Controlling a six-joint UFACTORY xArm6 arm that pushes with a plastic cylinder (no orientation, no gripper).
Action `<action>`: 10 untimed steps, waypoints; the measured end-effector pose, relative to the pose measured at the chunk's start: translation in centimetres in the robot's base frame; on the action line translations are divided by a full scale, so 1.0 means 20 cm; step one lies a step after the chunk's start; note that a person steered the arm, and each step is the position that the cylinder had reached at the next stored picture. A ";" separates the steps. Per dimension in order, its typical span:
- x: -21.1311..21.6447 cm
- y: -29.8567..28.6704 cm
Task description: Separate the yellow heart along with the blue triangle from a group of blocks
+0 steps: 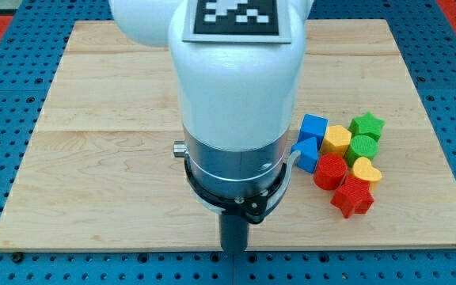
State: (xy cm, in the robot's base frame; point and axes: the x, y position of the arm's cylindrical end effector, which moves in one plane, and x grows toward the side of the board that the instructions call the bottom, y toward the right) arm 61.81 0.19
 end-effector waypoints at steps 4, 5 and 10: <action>-0.01 0.70; -0.06 0.85; -0.35 1.00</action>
State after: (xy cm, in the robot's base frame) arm 54.89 20.15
